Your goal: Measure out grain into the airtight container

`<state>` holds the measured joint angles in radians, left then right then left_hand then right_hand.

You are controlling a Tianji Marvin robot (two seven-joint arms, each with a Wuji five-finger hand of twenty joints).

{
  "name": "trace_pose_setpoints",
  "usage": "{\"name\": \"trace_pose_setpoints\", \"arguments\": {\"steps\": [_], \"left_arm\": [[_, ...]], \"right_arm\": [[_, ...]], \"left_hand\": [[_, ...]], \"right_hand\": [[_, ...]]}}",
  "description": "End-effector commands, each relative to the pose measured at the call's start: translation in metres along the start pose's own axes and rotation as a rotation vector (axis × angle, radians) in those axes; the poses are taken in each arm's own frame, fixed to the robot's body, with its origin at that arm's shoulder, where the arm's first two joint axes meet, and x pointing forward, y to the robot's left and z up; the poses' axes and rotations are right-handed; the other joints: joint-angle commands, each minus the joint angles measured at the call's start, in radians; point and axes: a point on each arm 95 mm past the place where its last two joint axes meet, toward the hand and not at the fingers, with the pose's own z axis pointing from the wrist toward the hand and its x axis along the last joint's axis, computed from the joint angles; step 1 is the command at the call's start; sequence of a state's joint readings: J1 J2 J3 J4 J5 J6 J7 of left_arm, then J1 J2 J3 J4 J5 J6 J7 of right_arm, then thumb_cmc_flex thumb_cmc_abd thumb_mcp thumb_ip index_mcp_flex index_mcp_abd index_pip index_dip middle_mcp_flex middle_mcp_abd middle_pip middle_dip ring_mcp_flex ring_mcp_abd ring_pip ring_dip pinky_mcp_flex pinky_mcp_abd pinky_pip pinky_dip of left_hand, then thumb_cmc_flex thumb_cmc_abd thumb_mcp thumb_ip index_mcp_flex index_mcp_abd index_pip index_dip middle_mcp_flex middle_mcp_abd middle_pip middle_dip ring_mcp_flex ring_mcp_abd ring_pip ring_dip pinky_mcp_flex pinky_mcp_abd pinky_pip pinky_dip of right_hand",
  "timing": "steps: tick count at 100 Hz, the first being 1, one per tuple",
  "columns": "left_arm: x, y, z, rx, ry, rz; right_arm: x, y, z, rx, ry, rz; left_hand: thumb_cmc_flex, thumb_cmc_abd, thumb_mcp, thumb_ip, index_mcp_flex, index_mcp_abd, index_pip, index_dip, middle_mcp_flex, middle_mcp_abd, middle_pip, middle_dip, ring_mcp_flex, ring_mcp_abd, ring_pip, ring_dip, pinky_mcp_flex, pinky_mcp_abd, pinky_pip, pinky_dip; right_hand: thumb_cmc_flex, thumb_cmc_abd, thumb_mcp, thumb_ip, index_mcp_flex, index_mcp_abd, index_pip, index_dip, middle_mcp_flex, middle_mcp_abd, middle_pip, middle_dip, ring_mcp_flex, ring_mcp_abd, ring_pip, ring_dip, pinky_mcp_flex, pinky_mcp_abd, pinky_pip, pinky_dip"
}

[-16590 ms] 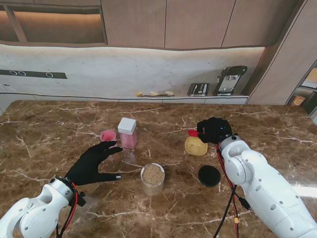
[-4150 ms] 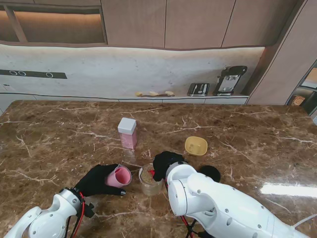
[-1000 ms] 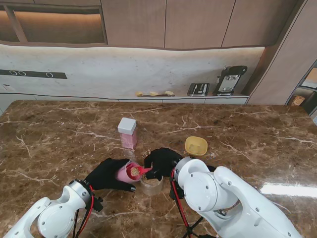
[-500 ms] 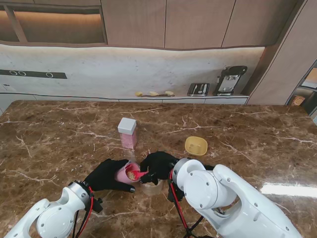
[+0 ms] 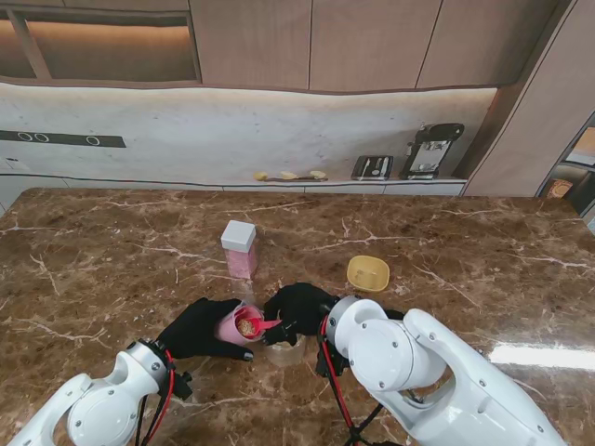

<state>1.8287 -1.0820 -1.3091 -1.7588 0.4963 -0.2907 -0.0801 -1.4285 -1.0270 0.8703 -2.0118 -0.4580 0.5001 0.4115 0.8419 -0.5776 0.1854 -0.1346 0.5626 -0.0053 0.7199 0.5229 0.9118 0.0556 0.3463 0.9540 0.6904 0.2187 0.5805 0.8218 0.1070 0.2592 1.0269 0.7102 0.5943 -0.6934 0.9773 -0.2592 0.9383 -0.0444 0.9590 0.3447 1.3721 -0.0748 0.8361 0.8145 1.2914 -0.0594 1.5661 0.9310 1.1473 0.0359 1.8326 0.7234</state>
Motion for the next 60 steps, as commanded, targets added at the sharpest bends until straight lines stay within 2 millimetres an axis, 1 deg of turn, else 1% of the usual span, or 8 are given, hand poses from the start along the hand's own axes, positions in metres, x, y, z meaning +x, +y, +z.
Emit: {"name": "trace_pose_setpoints", "arguments": {"steps": [1,16,30,39,41,48,52,60], "left_arm": [[0.0006,0.0025,-0.0016,-0.004,-0.004,-0.003],[0.0008,0.0025,-0.002,-0.005,-0.006,-0.002],[0.0013,0.0023,-0.0022,-0.005,-0.005,0.0],[0.0015,0.0018,-0.0022,-0.005,-0.004,0.002],[0.0016,0.0017,-0.0021,-0.005,-0.004,0.002],[0.0017,0.0016,-0.0021,-0.005,-0.004,0.002],[0.0019,0.0017,-0.002,-0.005,-0.004,0.002],[0.0019,0.002,-0.0019,-0.005,-0.003,0.002]], "right_arm": [[-0.0023,-0.0065,0.0015,0.023,-0.004,0.016],[-0.003,-0.006,0.0017,0.021,-0.003,0.025],[-0.0038,-0.0055,0.0016,0.021,-0.001,0.03],[-0.0043,-0.0055,0.0014,0.021,0.002,0.039],[-0.0044,-0.0055,0.0014,0.02,0.002,0.04],[-0.0047,-0.0053,0.0011,0.022,0.003,0.052],[-0.005,-0.0053,0.0009,0.023,0.004,0.054],[-0.0053,-0.0054,0.0006,0.028,0.004,0.053]], "left_hand": [[0.226,0.261,0.295,-0.01,0.235,-0.208,0.197,0.01,0.137,-0.048,0.08,0.025,0.009,-0.023,0.012,0.004,-0.013,0.009,0.017,-0.005],[0.228,0.259,0.297,-0.01,0.237,-0.207,0.198,0.011,0.137,-0.049,0.079,0.026,0.009,-0.023,0.012,0.004,-0.014,0.008,0.016,-0.006],[0.228,0.258,0.297,-0.01,0.237,-0.208,0.198,0.011,0.137,-0.051,0.079,0.026,0.01,-0.024,0.011,0.004,-0.014,0.007,0.015,-0.006],[0.228,0.257,0.297,-0.01,0.237,-0.209,0.199,0.011,0.139,-0.052,0.078,0.025,0.01,-0.024,0.011,0.003,-0.015,0.007,0.014,-0.006],[0.228,0.258,0.297,-0.011,0.237,-0.209,0.199,0.011,0.137,-0.052,0.077,0.025,0.009,-0.024,0.01,0.003,-0.015,0.007,0.014,-0.006],[0.228,0.258,0.298,-0.011,0.236,-0.21,0.198,0.01,0.138,-0.051,0.077,0.026,0.009,-0.025,0.011,0.003,-0.015,0.007,0.013,-0.006],[0.228,0.257,0.298,-0.011,0.236,-0.209,0.198,0.01,0.138,-0.051,0.077,0.026,0.009,-0.025,0.01,0.003,-0.015,0.007,0.013,-0.006],[0.227,0.257,0.298,-0.011,0.236,-0.21,0.199,0.011,0.139,-0.052,0.076,0.026,0.01,-0.025,0.01,0.002,-0.015,0.007,0.013,-0.006]], "right_hand": [[0.024,-0.024,-0.055,-0.006,0.029,-0.001,0.037,-0.014,0.078,0.08,0.012,-0.022,0.027,-0.055,0.053,0.05,0.049,-0.071,0.156,0.012],[0.018,-0.088,-0.114,-0.022,0.036,0.001,0.039,-0.016,0.079,0.075,0.022,-0.037,0.027,-0.058,0.052,0.052,0.049,-0.072,0.156,0.014],[-0.058,-0.107,-0.064,-0.039,0.079,0.013,-0.042,0.039,0.076,0.07,0.043,-0.048,0.028,-0.063,0.053,0.052,0.051,-0.082,0.161,0.023],[-0.111,-0.052,-0.057,-0.031,0.104,0.021,-0.077,0.062,0.075,0.075,0.046,-0.048,0.028,-0.057,0.055,0.051,0.052,-0.081,0.165,0.024],[-0.13,-0.018,-0.064,-0.01,0.12,0.023,-0.122,0.108,0.075,0.078,0.046,-0.048,0.027,-0.054,0.056,0.05,0.052,-0.08,0.168,0.021],[-0.175,0.074,-0.059,0.027,0.139,0.032,-0.16,0.138,0.075,0.087,0.041,-0.049,0.027,-0.041,0.057,0.047,0.051,-0.066,0.17,0.018],[-0.212,0.132,-0.03,0.062,0.155,0.032,-0.205,0.198,0.075,0.091,0.039,-0.047,0.026,-0.034,0.057,0.044,0.051,-0.061,0.173,0.014],[-0.211,0.134,0.032,0.026,0.142,0.022,-0.18,0.184,0.074,0.091,0.035,-0.046,0.026,-0.03,0.057,0.044,0.051,-0.056,0.173,0.012]]}}
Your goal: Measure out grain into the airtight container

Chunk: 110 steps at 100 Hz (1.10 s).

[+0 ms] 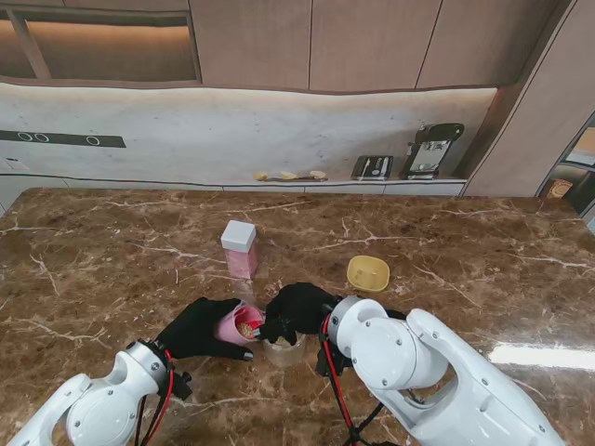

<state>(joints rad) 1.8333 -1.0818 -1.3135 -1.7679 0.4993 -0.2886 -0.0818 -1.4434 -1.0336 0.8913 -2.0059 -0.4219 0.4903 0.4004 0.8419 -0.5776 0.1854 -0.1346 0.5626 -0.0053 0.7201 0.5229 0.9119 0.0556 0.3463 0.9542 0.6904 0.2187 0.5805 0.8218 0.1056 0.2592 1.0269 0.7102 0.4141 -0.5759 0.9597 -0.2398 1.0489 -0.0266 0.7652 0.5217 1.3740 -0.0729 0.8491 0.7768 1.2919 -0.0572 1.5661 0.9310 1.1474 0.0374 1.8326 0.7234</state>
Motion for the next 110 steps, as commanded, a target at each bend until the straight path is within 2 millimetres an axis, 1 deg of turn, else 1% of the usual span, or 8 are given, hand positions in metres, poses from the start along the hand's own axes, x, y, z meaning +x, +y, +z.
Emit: {"name": "trace_pose_setpoints", "arguments": {"steps": [1,7,15,27,46,76,104,110], "left_arm": [[0.0,0.004,-0.001,-0.007,-0.004,-0.002],[0.0,0.004,-0.001,-0.009,-0.004,-0.002],[0.0,0.004,-0.001,-0.009,-0.005,-0.002],[0.0,0.005,-0.002,-0.01,-0.005,-0.004],[0.0,0.005,-0.002,-0.007,-0.004,-0.005],[-0.002,0.006,-0.002,-0.003,-0.007,-0.011],[-0.003,0.007,-0.003,0.001,-0.008,-0.012],[-0.003,0.007,-0.003,0.002,-0.008,-0.012]], "right_arm": [[-0.003,-0.006,0.001,0.029,-0.006,0.01],[-0.003,-0.006,0.001,0.031,-0.005,0.003],[-0.003,-0.006,0.001,0.028,-0.008,-0.016],[-0.003,-0.007,0.003,0.008,-0.006,-0.03],[-0.002,-0.01,0.006,-0.035,0.035,-0.037],[-0.004,-0.012,0.008,-0.093,0.127,-0.07],[-0.009,-0.016,0.01,-0.145,0.194,-0.182],[-0.01,-0.016,0.01,-0.159,0.215,-0.209]], "left_hand": [[0.227,0.257,0.299,-0.011,0.236,-0.21,0.199,0.011,0.138,-0.052,0.076,0.026,0.01,-0.025,0.01,0.002,-0.014,0.007,0.013,-0.006],[0.227,0.256,0.299,-0.011,0.237,-0.209,0.199,0.011,0.139,-0.051,0.077,0.026,0.01,-0.026,0.01,0.002,-0.014,0.007,0.012,-0.006],[0.227,0.256,0.3,-0.011,0.237,-0.21,0.199,0.011,0.138,-0.052,0.076,0.027,0.009,-0.027,0.009,0.002,-0.014,0.006,0.012,-0.006],[0.226,0.257,0.3,-0.012,0.237,-0.211,0.199,0.011,0.139,-0.052,0.077,0.027,0.009,-0.026,0.009,0.002,-0.016,0.006,0.011,-0.006],[0.225,0.257,0.302,-0.012,0.237,-0.209,0.199,0.011,0.139,-0.049,0.079,0.029,0.01,-0.024,0.01,0.003,-0.016,0.006,0.01,-0.006],[0.223,0.257,0.305,-0.014,0.234,-0.205,0.197,0.009,0.137,-0.047,0.081,0.029,0.009,-0.024,0.01,0.004,-0.018,0.005,0.009,-0.005],[0.221,0.257,0.307,-0.015,0.234,-0.205,0.197,0.008,0.137,-0.049,0.082,0.029,0.009,-0.025,0.01,0.004,-0.018,0.005,0.009,-0.004],[0.221,0.257,0.308,-0.015,0.234,-0.204,0.198,0.008,0.137,-0.048,0.082,0.029,0.009,-0.024,0.01,0.004,-0.018,0.005,0.009,-0.004]], "right_hand": [[-0.029,0.016,0.053,0.005,0.03,0.004,0.016,0.006,0.072,0.089,0.022,-0.008,0.026,-0.032,0.057,0.044,0.051,-0.057,0.173,0.012],[0.015,-0.004,0.056,-0.025,0.0,-0.003,0.089,-0.025,0.072,0.085,0.018,-0.003,0.026,-0.032,0.057,0.043,0.051,-0.057,0.173,0.011],[0.067,-0.042,0.053,-0.035,-0.028,-0.008,0.164,-0.056,0.072,0.078,0.021,0.001,0.026,-0.045,0.051,0.04,0.05,-0.064,0.17,0.01],[0.09,-0.051,0.059,-0.037,-0.038,-0.015,0.207,-0.027,0.073,0.075,0.026,0.003,0.026,-0.044,0.051,0.04,0.05,-0.064,0.17,0.01],[0.1,-0.082,0.091,-0.04,-0.024,-0.004,0.224,-0.032,0.076,0.098,0.05,0.008,0.025,-0.015,0.063,0.044,0.049,-0.038,0.181,0.019],[0.109,-0.134,0.142,-0.048,-0.014,0.023,0.24,-0.194,0.077,0.128,0.113,0.002,0.022,0.044,0.093,0.054,0.05,0.016,0.207,0.038],[0.109,-0.132,0.137,-0.047,-0.006,0.005,0.258,-0.241,0.079,0.124,0.137,0.003,0.021,0.053,0.104,0.057,0.051,0.021,0.216,0.044],[0.105,-0.131,0.139,-0.047,-0.003,0.005,0.262,-0.244,0.078,0.137,0.14,0.002,0.021,0.054,0.106,0.058,0.051,0.02,0.218,0.045]]}}
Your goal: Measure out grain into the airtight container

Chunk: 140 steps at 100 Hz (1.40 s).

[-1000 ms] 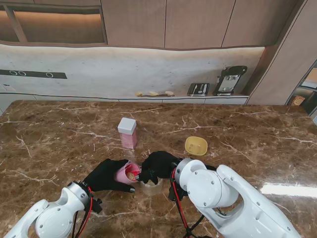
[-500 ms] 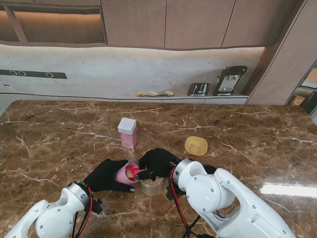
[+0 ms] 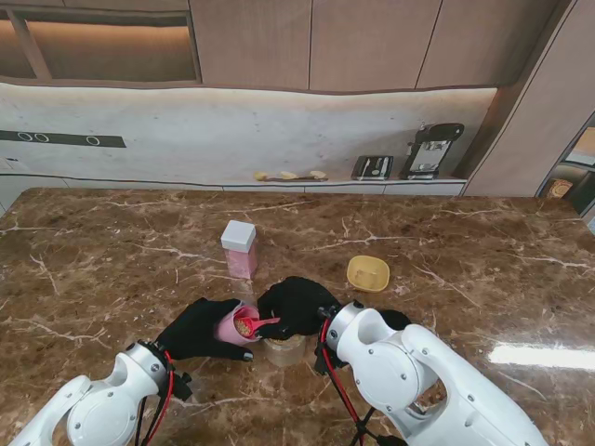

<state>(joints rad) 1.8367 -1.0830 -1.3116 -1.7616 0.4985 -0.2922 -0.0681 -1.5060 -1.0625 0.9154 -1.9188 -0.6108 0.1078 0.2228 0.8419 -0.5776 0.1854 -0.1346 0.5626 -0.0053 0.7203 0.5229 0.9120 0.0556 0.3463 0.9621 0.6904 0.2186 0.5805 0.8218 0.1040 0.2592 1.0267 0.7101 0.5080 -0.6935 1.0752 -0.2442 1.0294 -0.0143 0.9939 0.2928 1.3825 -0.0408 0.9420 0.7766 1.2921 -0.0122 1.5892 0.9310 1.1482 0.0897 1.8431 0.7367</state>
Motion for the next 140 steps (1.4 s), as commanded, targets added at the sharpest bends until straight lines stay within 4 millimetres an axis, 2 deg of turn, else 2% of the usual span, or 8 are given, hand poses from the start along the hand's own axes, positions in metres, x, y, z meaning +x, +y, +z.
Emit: {"name": "trace_pose_setpoints", "arguments": {"steps": [1,27,30,35,40,74,127,140], "left_arm": [[-0.0019,0.0047,-0.0021,-0.006,-0.006,-0.007],[-0.0022,0.0045,-0.0009,0.003,-0.007,-0.017],[-0.0021,0.0046,-0.0007,0.004,-0.007,-0.019],[-0.0021,0.0045,-0.0003,0.005,-0.006,-0.02],[-0.0022,0.0045,0.0001,0.006,-0.004,-0.021],[-0.0028,0.005,0.001,0.007,-0.004,-0.025],[-0.0034,0.0039,0.0023,0.008,-0.004,-0.021],[-0.0036,0.0039,0.0025,0.008,-0.004,-0.021]], "right_arm": [[-0.0047,-0.0086,-0.0002,0.014,-0.003,0.007],[-0.0062,-0.0061,-0.0015,-0.041,0.072,-0.12],[-0.0062,-0.0054,-0.002,-0.041,0.078,-0.133],[-0.0058,-0.0056,-0.0021,-0.053,0.092,-0.15],[-0.0058,-0.005,-0.0019,-0.062,0.101,-0.184],[-0.0044,-0.0077,0.0005,-0.113,0.173,-0.315],[-0.0065,-0.0065,0.0019,-0.114,0.239,-0.341],[-0.0072,-0.0065,0.0035,-0.09,0.272,-0.313]], "left_hand": [[0.221,0.257,0.307,-0.015,0.234,-0.204,0.198,0.008,0.137,-0.048,0.082,0.021,0.009,-0.025,0.01,0.004,-0.016,0.005,0.009,-0.004],[0.22,0.256,0.309,-0.015,0.235,-0.204,0.198,0.008,0.138,-0.048,0.083,0.02,0.01,-0.025,0.011,0.004,-0.016,0.005,0.009,-0.004],[0.22,0.256,0.309,-0.015,0.234,-0.203,0.198,0.007,0.138,-0.048,0.083,0.02,0.011,-0.024,0.011,0.004,-0.016,0.005,0.009,-0.004],[0.219,0.255,0.31,-0.016,0.234,-0.204,0.198,0.007,0.139,-0.05,0.084,0.02,0.012,-0.025,0.012,0.005,-0.015,0.005,0.009,-0.003],[0.218,0.256,0.311,-0.016,0.233,-0.205,0.197,0.006,0.139,-0.05,0.084,0.02,0.012,-0.024,0.012,0.004,-0.014,0.005,0.01,-0.003],[0.217,0.255,0.315,-0.016,0.234,-0.2,0.198,0.005,0.14,-0.047,0.086,0.02,0.015,-0.022,0.013,0.005,-0.013,0.007,0.01,-0.002],[0.214,0.255,0.32,-0.019,0.23,-0.193,0.198,-0.001,0.139,-0.045,0.09,0.02,0.014,-0.024,0.015,0.007,-0.012,0.005,0.01,-0.001],[0.214,0.254,0.321,-0.019,0.231,-0.192,0.199,-0.001,0.14,-0.045,0.09,0.019,0.014,-0.023,0.014,0.007,-0.013,0.006,0.009,-0.001]], "right_hand": [[0.011,-0.013,0.024,-0.042,0.016,-0.008,0.033,-0.016,0.069,0.098,0.048,0.002,0.021,0.009,0.083,0.058,0.05,-0.032,0.208,0.032],[0.003,-0.01,0.029,-0.046,0.02,-0.018,0.038,-0.019,0.07,0.102,0.054,0.0,0.021,0.01,0.084,0.058,0.05,-0.032,0.209,0.033],[0.001,-0.008,0.029,-0.046,0.02,-0.019,0.037,-0.019,0.069,0.086,0.055,0.0,0.021,0.01,0.084,0.058,0.05,-0.031,0.209,0.034],[0.002,-0.009,0.03,-0.046,0.021,-0.018,0.038,-0.019,0.069,0.098,0.056,-0.001,0.021,0.01,0.084,0.058,0.05,-0.031,0.209,0.034],[-0.001,-0.007,0.03,-0.047,0.021,-0.021,0.039,-0.018,0.069,0.082,0.06,-0.001,0.021,0.007,0.084,0.059,0.05,-0.031,0.209,0.034],[-0.006,-0.01,0.033,-0.049,0.027,-0.029,0.042,-0.015,0.07,0.073,0.076,0.003,0.021,-0.004,0.092,0.063,0.052,-0.039,0.215,0.038],[-0.011,-0.014,0.033,-0.053,0.031,-0.043,0.045,-0.017,0.069,0.058,0.094,0.009,0.022,-0.022,0.095,0.065,0.053,-0.047,0.214,0.039],[-0.013,-0.01,0.033,-0.053,0.031,-0.041,0.044,-0.018,0.068,0.061,0.095,0.009,0.022,-0.012,0.098,0.066,0.052,-0.042,0.218,0.04]]}}
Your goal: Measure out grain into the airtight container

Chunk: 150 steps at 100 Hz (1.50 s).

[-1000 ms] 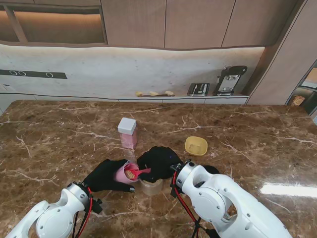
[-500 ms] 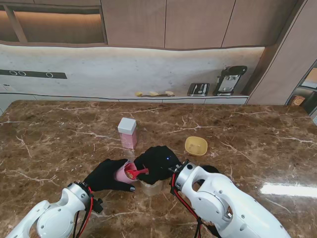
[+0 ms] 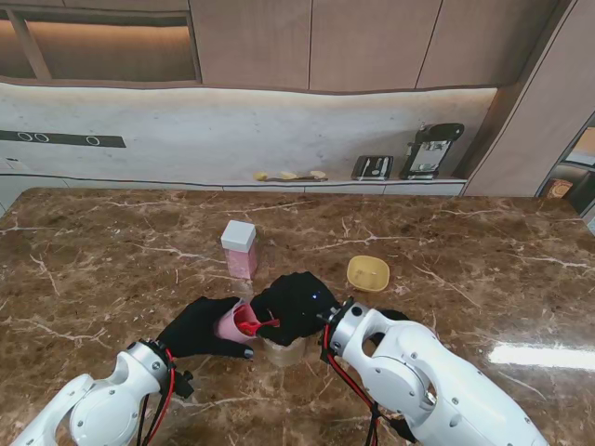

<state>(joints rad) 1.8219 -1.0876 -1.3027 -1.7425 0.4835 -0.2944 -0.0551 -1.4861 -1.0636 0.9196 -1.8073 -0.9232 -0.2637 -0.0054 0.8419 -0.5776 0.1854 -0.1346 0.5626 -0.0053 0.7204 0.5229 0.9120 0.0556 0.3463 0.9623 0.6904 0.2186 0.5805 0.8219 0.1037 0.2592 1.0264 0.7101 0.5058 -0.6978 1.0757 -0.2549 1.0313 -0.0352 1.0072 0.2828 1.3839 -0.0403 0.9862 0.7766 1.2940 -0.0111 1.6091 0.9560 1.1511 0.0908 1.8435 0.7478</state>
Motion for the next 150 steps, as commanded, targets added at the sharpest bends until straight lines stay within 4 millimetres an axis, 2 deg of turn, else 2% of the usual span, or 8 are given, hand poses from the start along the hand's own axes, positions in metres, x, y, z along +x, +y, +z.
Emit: {"name": "trace_pose_setpoints", "arguments": {"steps": [1,19,38,52,88,108,124,150], "left_arm": [[-0.001,0.004,-0.001,-0.006,-0.004,-0.004],[-0.001,0.003,-0.001,-0.002,-0.003,-0.005],[-0.002,0.003,-0.002,-0.003,-0.002,-0.004],[-0.002,0.004,-0.002,-0.002,0.0,-0.004],[-0.002,0.004,-0.002,-0.002,0.0,-0.002],[-0.002,0.005,-0.002,-0.001,0.002,-0.002],[-0.001,0.005,-0.002,0.0,0.001,-0.003],[-0.001,0.006,-0.001,0.0,0.0,-0.003]], "right_arm": [[-0.002,-0.005,0.0,0.044,0.027,0.049],[-0.003,-0.005,0.001,0.056,0.015,0.07],[-0.002,-0.005,0.0,0.101,0.007,0.069],[-0.003,-0.009,0.001,0.111,-0.017,0.096],[-0.004,-0.015,0.004,0.053,-0.043,0.039],[-0.004,-0.014,0.006,0.029,-0.049,0.008],[-0.003,-0.015,0.007,0.029,-0.066,0.031],[-0.003,-0.017,0.008,0.048,-0.078,0.092]], "left_hand": [[0.214,0.254,0.321,-0.019,0.231,-0.192,0.199,-0.001,0.139,-0.045,0.09,0.018,0.014,-0.023,0.014,0.006,-0.013,0.006,0.009,-0.001],[0.213,0.254,0.322,-0.019,0.231,-0.193,0.2,-0.002,0.14,-0.046,0.091,0.018,0.015,-0.023,0.014,0.006,-0.014,0.006,0.008,-0.001],[0.212,0.254,0.324,-0.019,0.231,-0.195,0.2,-0.002,0.141,-0.044,0.09,0.017,0.014,-0.023,0.012,0.006,-0.014,0.006,0.008,-0.001],[0.211,0.254,0.325,-0.02,0.231,-0.195,0.2,-0.002,0.141,-0.047,0.091,0.018,0.016,-0.024,0.013,0.006,-0.013,0.006,0.007,-0.001],[0.211,0.252,0.327,-0.021,0.229,-0.194,0.2,-0.001,0.139,-0.047,0.089,0.018,0.014,-0.025,0.012,0.006,-0.014,0.005,0.008,0.0],[0.211,0.252,0.327,-0.021,0.23,-0.196,0.201,-0.001,0.139,-0.048,0.088,0.019,0.014,-0.025,0.013,0.007,-0.013,0.005,0.009,0.0],[0.212,0.252,0.327,-0.021,0.23,-0.195,0.201,-0.001,0.138,-0.047,0.087,0.019,0.012,-0.024,0.013,0.006,-0.013,0.005,0.009,0.001],[0.212,0.253,0.326,-0.021,0.23,-0.197,0.201,-0.001,0.138,-0.048,0.087,0.019,0.013,-0.025,0.013,0.006,-0.015,0.005,0.008,0.0]], "right_hand": [[-0.01,-0.005,0.033,-0.042,0.029,-0.02,0.03,-0.009,0.066,0.06,0.05,0.009,0.02,-0.013,0.078,0.041,0.049,-0.043,0.217,0.029],[-0.017,0.004,0.048,-0.036,0.025,0.009,0.029,0.014,0.067,0.059,0.047,0.007,0.02,-0.014,0.077,0.04,0.049,-0.041,0.217,0.029],[-0.026,0.01,0.1,-0.047,-0.001,0.012,0.039,0.175,0.065,0.023,0.019,0.007,0.022,-0.052,0.053,0.031,0.048,-0.051,0.199,0.021],[-0.053,-0.032,0.2,-0.019,-0.009,-0.056,0.065,0.277,0.064,0.003,0.007,0.017,0.023,-0.079,0.052,0.032,0.05,-0.078,0.199,0.016],[-0.161,-0.039,0.298,-0.072,0.071,-0.244,0.045,0.577,0.062,-0.098,0.054,0.055,0.025,-0.123,0.044,0.028,0.049,-0.116,0.173,0.001],[-0.183,-0.022,0.316,-0.087,0.093,-0.292,-0.01,0.731,0.043,-0.103,-0.237,-0.024,0.026,-0.058,-0.36,-0.171,-0.062,0.011,-0.169,-0.12],[-0.168,-0.044,0.351,-0.125,0.105,-0.288,-0.003,0.751,0.058,-0.084,-0.268,-0.016,0.031,-0.098,-0.345,-0.177,-0.009,-0.033,-0.169,-0.166],[-0.154,-0.096,0.418,-0.144,0.127,-0.282,0.018,0.767,0.062,-0.065,-0.096,0.045,0.03,-0.19,-0.101,-0.065,0.025,-0.117,0.017,-0.135]]}}
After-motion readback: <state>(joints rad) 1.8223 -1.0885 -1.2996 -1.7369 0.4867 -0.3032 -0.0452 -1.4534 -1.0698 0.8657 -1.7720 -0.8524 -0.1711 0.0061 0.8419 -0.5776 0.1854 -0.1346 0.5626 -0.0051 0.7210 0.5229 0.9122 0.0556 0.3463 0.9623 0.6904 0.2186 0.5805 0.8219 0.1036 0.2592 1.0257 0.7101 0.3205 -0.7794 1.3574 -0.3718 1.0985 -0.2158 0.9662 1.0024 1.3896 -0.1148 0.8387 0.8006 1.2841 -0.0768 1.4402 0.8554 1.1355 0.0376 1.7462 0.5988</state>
